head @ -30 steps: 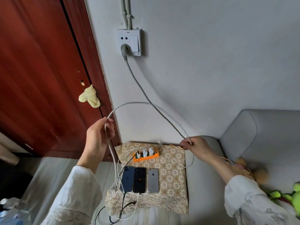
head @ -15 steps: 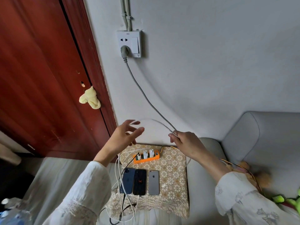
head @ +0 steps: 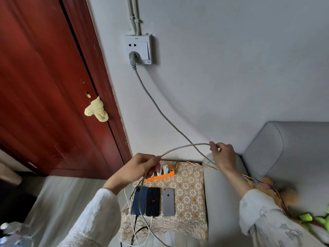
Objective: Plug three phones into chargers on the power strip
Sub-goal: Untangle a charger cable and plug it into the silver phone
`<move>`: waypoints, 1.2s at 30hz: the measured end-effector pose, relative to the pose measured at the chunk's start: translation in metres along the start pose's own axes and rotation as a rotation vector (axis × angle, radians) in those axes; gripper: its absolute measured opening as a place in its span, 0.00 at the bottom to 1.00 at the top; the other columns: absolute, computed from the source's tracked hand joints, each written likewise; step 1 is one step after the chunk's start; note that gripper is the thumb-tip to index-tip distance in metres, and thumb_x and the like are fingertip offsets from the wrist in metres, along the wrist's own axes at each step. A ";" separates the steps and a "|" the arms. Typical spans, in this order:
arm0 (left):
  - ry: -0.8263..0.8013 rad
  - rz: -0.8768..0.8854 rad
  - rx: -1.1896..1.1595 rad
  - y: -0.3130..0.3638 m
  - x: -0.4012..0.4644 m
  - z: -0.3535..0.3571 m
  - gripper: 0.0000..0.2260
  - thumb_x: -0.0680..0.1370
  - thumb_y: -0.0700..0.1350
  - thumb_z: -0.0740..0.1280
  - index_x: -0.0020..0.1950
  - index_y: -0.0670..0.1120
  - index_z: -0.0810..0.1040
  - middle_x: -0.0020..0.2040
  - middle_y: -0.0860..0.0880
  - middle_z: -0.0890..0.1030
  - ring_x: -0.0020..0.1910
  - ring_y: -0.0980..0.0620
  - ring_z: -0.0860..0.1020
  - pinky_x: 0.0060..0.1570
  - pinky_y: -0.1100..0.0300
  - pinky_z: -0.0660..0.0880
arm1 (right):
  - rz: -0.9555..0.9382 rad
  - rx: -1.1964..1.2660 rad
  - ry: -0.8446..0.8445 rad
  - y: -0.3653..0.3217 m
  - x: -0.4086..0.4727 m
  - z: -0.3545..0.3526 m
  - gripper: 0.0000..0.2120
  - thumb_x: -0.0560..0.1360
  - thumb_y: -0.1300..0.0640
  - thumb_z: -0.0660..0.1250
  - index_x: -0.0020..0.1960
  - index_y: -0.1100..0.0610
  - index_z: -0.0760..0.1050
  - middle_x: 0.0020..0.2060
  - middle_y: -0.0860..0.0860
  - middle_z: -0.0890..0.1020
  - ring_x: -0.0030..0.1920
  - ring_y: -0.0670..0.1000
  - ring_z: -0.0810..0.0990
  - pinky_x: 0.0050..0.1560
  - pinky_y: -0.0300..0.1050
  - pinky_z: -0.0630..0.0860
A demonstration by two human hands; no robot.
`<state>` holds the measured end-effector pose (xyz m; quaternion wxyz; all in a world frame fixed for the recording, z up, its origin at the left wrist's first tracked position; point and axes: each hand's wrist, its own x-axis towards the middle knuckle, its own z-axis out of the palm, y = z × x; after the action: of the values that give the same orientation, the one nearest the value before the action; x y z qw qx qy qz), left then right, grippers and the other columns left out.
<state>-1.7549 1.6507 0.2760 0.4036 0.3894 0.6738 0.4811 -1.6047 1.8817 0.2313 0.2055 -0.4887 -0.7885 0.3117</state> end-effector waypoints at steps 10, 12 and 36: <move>-0.441 -0.306 0.225 -0.016 0.004 -0.004 0.09 0.79 0.47 0.60 0.47 0.52 0.80 0.33 0.52 0.79 0.35 0.54 0.77 0.37 0.64 0.74 | 0.666 1.467 -0.315 0.002 0.007 -0.003 0.11 0.76 0.73 0.51 0.45 0.67 0.71 0.41 0.62 0.76 0.39 0.55 0.80 0.39 0.46 0.81; -0.540 -0.391 0.254 -0.016 0.000 -0.002 0.09 0.79 0.47 0.59 0.57 0.54 0.75 0.41 0.52 0.81 0.40 0.54 0.79 0.42 0.64 0.76 | 0.692 1.623 -0.285 -0.005 0.009 -0.005 0.11 0.77 0.70 0.52 0.41 0.65 0.71 0.39 0.60 0.75 0.30 0.50 0.79 0.28 0.37 0.78; 0.398 -0.531 -0.489 -0.105 0.049 0.072 0.04 0.74 0.38 0.67 0.40 0.43 0.76 0.34 0.46 0.78 0.29 0.56 0.79 0.31 0.67 0.76 | 0.403 0.613 -0.877 0.032 -0.083 0.079 0.08 0.77 0.65 0.57 0.48 0.59 0.76 0.21 0.49 0.71 0.21 0.47 0.68 0.24 0.39 0.63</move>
<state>-1.7214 1.6944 0.1513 0.4562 -0.0060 0.6815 0.5722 -1.5974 1.7945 0.1504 -0.0721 -0.3722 -0.5650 0.7328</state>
